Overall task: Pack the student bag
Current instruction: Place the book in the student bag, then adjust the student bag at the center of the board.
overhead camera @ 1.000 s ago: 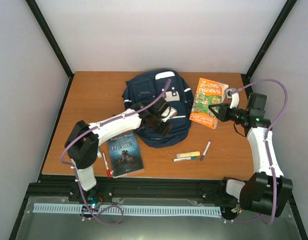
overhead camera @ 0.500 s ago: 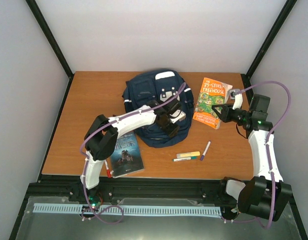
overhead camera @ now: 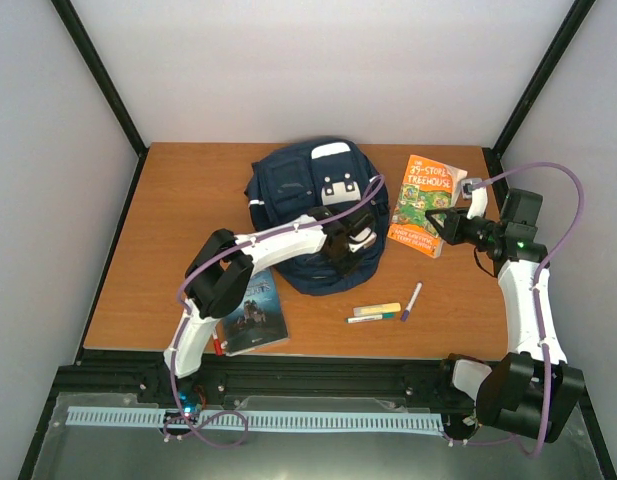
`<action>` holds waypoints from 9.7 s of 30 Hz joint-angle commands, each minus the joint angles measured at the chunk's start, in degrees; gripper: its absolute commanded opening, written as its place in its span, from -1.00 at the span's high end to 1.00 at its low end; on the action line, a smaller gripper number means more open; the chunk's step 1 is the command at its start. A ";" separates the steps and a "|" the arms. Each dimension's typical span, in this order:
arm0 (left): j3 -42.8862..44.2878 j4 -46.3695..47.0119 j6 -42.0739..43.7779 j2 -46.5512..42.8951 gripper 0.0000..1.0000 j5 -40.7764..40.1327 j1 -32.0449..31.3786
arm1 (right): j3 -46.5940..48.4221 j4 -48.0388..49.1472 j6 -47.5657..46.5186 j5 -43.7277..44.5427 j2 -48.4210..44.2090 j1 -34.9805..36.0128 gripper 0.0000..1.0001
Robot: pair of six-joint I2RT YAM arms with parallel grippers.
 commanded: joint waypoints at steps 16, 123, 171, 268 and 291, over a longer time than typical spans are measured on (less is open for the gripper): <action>7.17 -1.59 -3.08 3.20 0.39 -2.85 -0.30 | 0.11 3.69 -1.34 -1.66 -1.19 -0.82 0.94; -6.73 13.21 -2.33 -30.85 0.99 -5.87 5.00 | 9.04 -11.56 -11.32 7.73 26.09 30.75 -0.10; -6.62 13.20 -4.23 -31.04 0.99 0.94 7.91 | -6.73 33.75 -53.84 71.40 29.02 62.99 0.10; 19.60 -6.96 -38.13 -33.20 -0.99 10.38 7.61 | 24.39 -0.79 -12.14 34.47 34.38 27.03 -0.09; -39.89 17.85 -14.20 -54.93 -1.00 -26.27 13.86 | 49.60 -2.28 -9.68 36.00 60.40 24.44 0.04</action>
